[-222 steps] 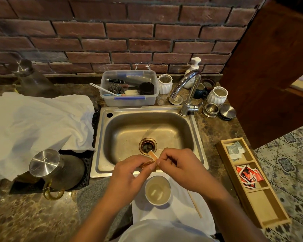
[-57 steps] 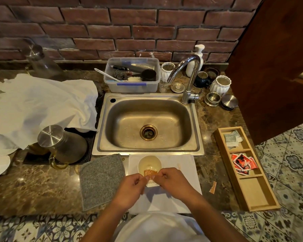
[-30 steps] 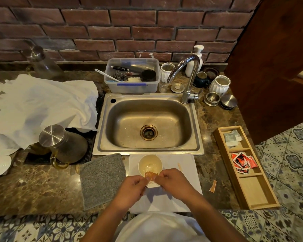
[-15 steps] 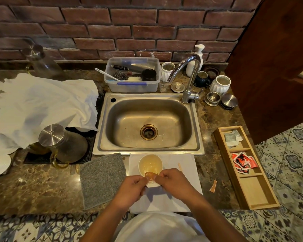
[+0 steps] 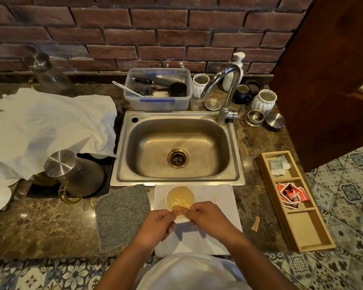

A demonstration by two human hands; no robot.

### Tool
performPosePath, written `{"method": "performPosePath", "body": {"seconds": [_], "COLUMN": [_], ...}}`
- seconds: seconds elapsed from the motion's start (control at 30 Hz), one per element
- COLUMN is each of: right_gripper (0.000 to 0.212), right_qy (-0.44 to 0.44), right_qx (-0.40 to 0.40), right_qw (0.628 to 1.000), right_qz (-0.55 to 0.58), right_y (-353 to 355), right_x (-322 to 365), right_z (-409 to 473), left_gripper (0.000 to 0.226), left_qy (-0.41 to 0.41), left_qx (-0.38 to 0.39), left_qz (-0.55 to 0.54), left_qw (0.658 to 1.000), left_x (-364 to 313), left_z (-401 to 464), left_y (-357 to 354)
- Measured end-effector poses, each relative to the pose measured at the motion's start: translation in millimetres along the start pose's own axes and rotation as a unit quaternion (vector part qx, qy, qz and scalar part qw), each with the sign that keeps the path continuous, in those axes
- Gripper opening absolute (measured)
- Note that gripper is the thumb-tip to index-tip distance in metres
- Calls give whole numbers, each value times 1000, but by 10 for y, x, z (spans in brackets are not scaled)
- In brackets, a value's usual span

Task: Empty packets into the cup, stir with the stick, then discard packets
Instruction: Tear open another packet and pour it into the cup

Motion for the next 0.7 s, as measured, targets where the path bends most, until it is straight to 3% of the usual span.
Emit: {"method": "performPosePath", "body": {"seconds": [0.7], "right_gripper": [39], "right_qy": [-43], "right_qx": [7], "right_qw": [998], "right_qz": [49], "right_y": [53], "right_x": [-49], "right_z": [43], "left_gripper": [43], "left_qy": [23], "left_qx": [9], "left_qz": [-49], "left_qw": [998], "left_x": [41], "left_z": [37], "left_y": [-6]}}
Point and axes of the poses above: each hand's wrist, its own z-axis towards the middle knuckle, its own y-axis out of the back of the hand, x = y × z, the point moved 8 cm from there along z, towards the middle knuckle, and after that the axes turned 7 degrees about -y, right-handed, at the moved point
